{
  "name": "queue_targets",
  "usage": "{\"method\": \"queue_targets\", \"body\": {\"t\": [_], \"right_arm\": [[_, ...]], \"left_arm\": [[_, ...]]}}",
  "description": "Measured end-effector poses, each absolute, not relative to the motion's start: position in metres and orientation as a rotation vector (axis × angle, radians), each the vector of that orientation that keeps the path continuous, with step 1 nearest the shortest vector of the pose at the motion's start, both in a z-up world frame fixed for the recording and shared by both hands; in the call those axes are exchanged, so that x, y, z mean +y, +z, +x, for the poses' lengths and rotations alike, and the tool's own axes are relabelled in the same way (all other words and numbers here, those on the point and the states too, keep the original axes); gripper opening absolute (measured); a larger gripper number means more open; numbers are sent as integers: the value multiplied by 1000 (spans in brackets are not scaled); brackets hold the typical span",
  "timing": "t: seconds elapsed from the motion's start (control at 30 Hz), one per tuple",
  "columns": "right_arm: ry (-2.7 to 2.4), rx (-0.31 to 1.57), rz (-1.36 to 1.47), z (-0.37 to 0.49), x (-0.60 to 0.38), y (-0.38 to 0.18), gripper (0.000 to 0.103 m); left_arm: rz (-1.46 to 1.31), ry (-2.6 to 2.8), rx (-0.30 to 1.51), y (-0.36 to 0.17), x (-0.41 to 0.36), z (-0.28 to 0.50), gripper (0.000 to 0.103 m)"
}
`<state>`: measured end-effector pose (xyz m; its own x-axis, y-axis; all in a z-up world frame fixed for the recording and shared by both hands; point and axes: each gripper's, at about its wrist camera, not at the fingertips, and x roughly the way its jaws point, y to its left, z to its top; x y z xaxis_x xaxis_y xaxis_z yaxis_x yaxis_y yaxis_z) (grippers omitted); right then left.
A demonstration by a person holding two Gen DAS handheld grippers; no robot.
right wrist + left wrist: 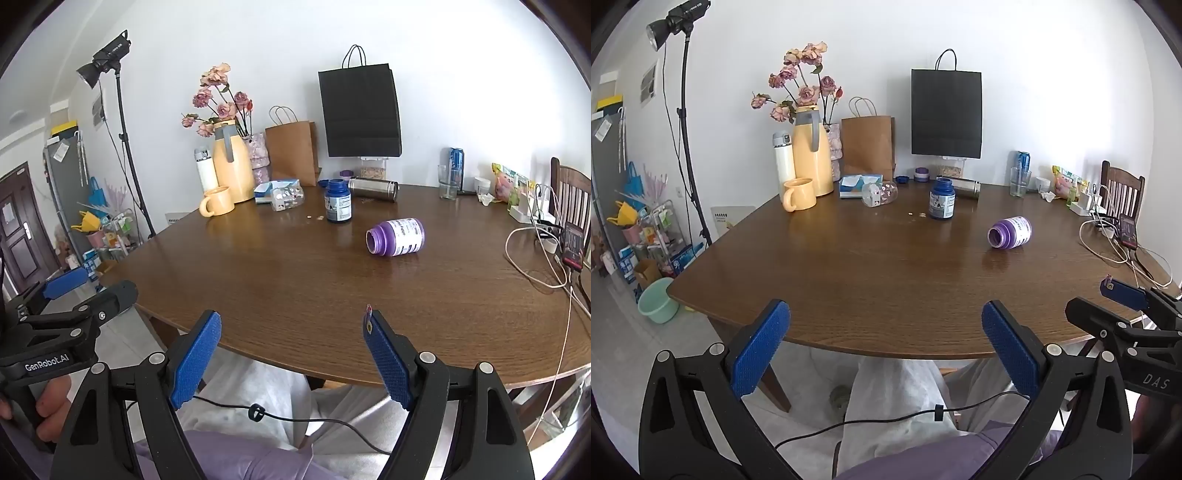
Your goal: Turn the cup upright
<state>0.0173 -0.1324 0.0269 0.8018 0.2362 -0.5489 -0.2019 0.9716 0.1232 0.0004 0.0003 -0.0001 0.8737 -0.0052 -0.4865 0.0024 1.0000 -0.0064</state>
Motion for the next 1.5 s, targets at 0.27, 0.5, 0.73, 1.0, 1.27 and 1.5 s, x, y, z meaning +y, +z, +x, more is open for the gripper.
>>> {"method": "queue_targets", "body": {"t": [0.27,0.5,0.73,1.0,1.27,1.5], "right_arm": [[237,596,61,17,-132,27,84],[237,596,59,17,-132,27,84],[238,596,61,17,-132,28,84],[235,598,61,17,-131,26,84],[237,599,61,17,-132,28,84],[237,599,61,17,-132,26,84]], "left_arm": [[4,0,499,0,0,1,103],[5,-1,496,1,4,-2,103],[7,0,496,1,7,-1,103],[6,2,498,1,8,-1,103],[6,2,501,1,8,-1,103],[8,2,509,-3,15,1,103]]}}
